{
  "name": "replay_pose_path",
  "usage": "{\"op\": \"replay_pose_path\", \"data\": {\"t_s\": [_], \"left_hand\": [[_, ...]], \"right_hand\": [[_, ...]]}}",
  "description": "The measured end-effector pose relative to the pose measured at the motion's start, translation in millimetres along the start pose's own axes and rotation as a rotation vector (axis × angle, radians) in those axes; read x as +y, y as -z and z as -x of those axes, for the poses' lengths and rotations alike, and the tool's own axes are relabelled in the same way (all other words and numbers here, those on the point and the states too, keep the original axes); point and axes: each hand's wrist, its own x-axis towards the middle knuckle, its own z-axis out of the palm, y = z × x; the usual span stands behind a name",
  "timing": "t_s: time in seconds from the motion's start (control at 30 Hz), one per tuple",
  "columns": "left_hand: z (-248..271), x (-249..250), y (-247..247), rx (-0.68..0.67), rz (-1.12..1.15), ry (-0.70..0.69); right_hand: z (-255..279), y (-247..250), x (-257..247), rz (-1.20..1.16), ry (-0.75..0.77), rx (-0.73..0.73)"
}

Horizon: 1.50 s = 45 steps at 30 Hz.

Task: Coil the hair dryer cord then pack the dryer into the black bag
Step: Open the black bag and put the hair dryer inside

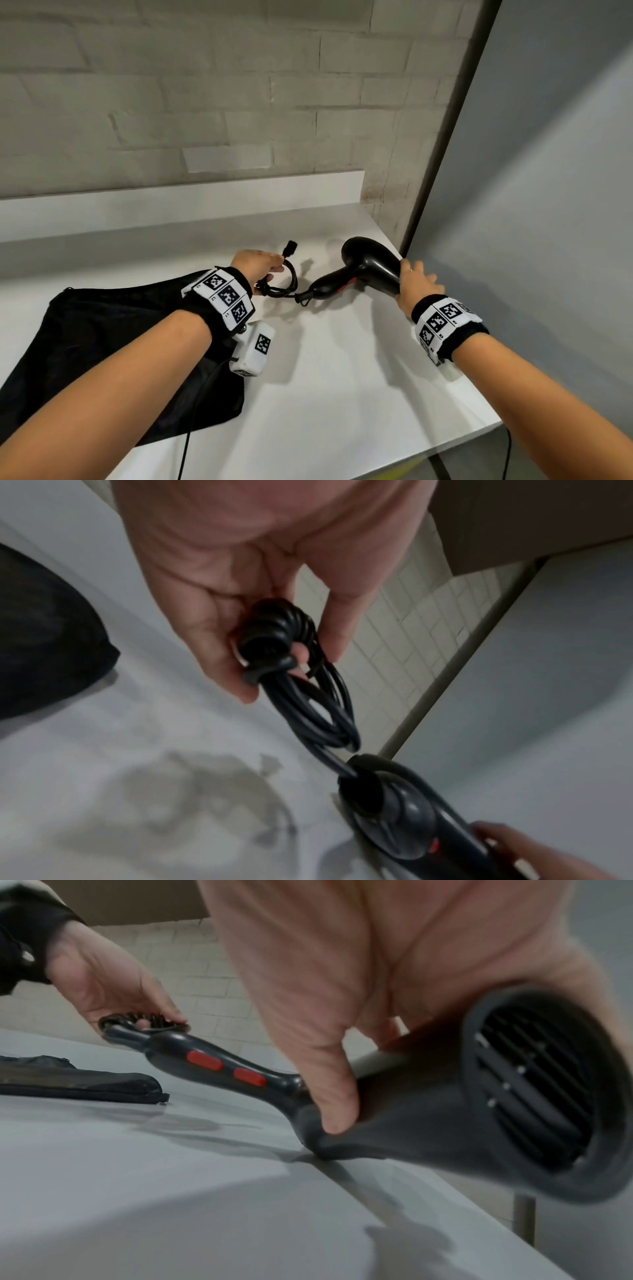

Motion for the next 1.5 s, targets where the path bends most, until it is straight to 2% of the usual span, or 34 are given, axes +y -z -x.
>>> {"op": "replay_pose_path", "data": {"t_s": [0.17, 0.33, 0.47, 0.63, 0.9, 1.07, 1.17, 1.33, 1.5], "left_hand": [[-8.4, -10.5, -5.0, -0.096, -0.263, 0.061], [-5.7, -14.8, -18.8, -0.214, -0.478, 0.043], [-3.8, -16.0, -24.6, -0.214, -0.72, -0.025], [-1.0, -13.1, -24.7, -0.151, -1.009, -0.051], [-8.0, -22.1, -26.8, -0.072, -1.201, -0.108], [-5.6, -19.4, -17.0, -0.079, -1.167, -0.098], [-3.4, -14.6, -6.3, -0.033, -1.135, -0.132], [4.5, -11.4, 31.7, -0.082, -1.095, -0.145], [3.1, -16.6, 99.4, -0.127, -1.254, -0.093]], "right_hand": [[-0.9, 1.9, 1.6, 0.022, 0.025, 0.002], [1.5, 3.6, 3.0, 0.022, 0.084, 0.011], [1.6, 4.2, 5.6, 0.007, 0.106, 0.001], [3.3, 1.5, 11.8, -0.03, 0.132, -0.085], [6.1, -0.7, 17.9, -0.044, 0.179, -0.075], [6.6, 0.2, 16.3, -0.081, 0.166, -0.097], [14.9, 1.8, 3.0, -0.016, 0.156, -0.041], [36.1, 16.9, -52.0, -0.058, 0.379, 0.023], [52.6, 23.5, -123.2, -0.169, 0.643, -0.163]]}}
